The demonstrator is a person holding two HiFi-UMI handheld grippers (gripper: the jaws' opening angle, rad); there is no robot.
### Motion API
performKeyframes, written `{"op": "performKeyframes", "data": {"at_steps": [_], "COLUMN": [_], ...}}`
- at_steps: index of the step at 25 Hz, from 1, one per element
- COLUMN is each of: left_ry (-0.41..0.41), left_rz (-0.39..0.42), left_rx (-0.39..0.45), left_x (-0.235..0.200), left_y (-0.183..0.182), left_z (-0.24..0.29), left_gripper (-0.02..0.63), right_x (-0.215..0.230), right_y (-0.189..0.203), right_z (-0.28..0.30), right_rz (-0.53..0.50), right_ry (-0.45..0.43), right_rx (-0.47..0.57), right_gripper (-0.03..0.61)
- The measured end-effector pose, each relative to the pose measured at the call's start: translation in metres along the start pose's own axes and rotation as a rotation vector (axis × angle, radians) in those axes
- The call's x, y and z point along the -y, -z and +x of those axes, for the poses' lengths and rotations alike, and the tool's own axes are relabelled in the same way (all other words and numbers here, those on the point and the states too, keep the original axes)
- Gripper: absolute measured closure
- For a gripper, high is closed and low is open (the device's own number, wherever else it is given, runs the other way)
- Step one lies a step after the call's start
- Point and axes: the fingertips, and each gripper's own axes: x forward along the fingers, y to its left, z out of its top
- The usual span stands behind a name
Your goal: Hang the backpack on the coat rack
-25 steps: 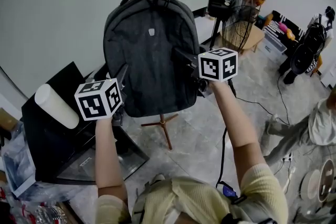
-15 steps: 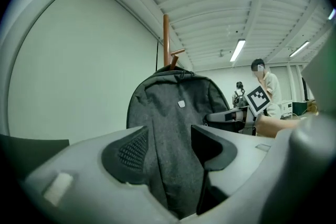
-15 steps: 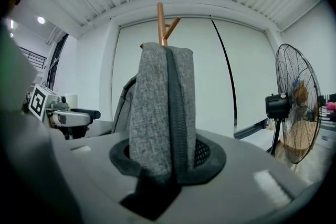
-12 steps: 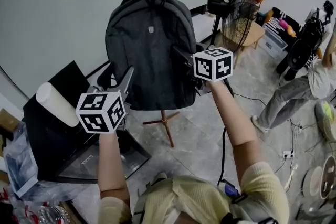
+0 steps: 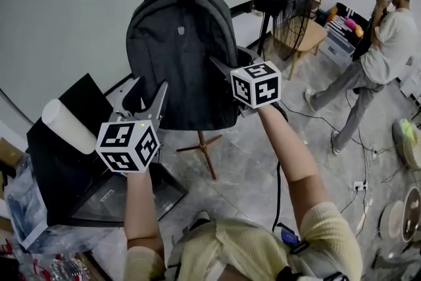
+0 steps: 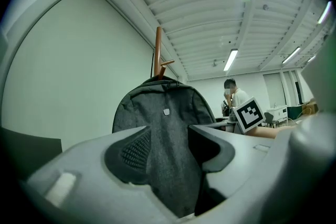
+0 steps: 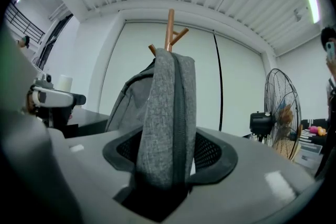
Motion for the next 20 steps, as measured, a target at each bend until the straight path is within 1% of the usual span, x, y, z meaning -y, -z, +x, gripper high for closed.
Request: {"op": "performKeyframes", "data": {"at_steps": [3,7,10,11,12,17,20], "left_ry": [0.004,0.007,0.012,0.011,0.011,0.038,0.049], "left_rz": [0.004,0.048,0.041,0.039,0.043,0.053,0.049], "left_rx": [0.012,0.016,0.033,0.037,0.039,0.028,0.031], "left_x": [0.005,0.016,0.021,0.022,0.024,0.038,0.044], "left_y": [0.000,0.000,-0.002,-0.003,-0.003,0.002,0.003], "left_z": [-0.003,-0.004,-0.006,-0.007,-0.008,-0.009,-0.009], "left_gripper": [0.400,0.400,0.402,0.418,0.437,0.440,0.469], "right_x": [0.001,0.005,0.005,0.004,0.003,-0.002,-0.008], "right_y": [0.002,0.001,-0.002,-0.004,-0.006,-0.019,-0.023], "right_z": [-0.008,-0.024,-0.036,-0.041,-0.046,-0.074,-0.087], "right_rz": [-0.008,0.003,0.004,-0.002,-0.008,-0.003,-0.008], "right_ry": [0.026,0.054,0.066,0.070,0.077,0.084,0.073], "right_rx": [0.007,0.030,0.051,0.060,0.072,0.134,0.156], "right_gripper": [0.318,0.318,0.319,0.323,0.331,0.392,0.430]}}
